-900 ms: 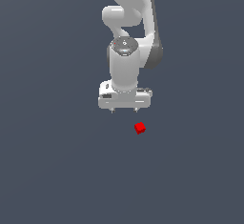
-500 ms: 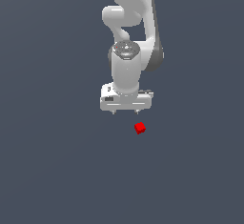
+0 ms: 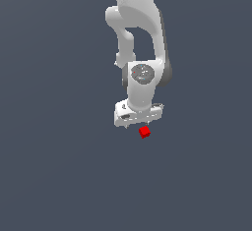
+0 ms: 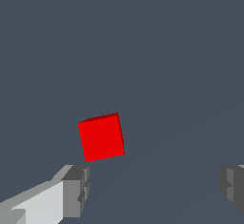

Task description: Pick up the red cube and move it to a goal position.

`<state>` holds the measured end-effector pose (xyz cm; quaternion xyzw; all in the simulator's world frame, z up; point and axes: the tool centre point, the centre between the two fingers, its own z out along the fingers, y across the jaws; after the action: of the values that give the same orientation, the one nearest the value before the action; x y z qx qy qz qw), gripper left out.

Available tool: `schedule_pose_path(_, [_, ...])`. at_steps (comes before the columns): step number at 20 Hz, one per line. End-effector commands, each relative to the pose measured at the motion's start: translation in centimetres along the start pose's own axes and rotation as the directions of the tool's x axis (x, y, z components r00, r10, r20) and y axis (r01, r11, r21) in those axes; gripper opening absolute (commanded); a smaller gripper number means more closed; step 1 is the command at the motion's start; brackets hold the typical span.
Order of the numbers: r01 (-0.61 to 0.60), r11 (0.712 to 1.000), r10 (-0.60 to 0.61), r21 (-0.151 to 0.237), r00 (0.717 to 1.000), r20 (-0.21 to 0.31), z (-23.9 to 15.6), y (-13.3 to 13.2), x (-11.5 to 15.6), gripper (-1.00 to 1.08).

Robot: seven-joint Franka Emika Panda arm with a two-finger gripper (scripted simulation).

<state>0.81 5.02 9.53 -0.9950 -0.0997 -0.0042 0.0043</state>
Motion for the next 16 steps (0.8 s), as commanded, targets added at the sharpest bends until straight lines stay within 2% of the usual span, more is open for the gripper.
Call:
schedule_pose_path(1, [0.057, 0.998, -0.057, 0.0, 0.998, 0.003, 2.2, -1.2, 0.3, 1.0])
schedule_pose_path(8, [0.166, 0.986, -0.166, -0.003, 0.986, 0.008, 6.3, -3.4, 0.8, 1.0])
schedule_pose_path(15, [0.201, 0.98, -0.2, -0.005, 0.98, 0.01, 7.6, -4.1, 0.9, 1.0])
schedule_pose_path(16, [0.201, 0.98, -0.2, -0.005, 0.98, 0.01, 7.6, -4.1, 0.9, -1.0])
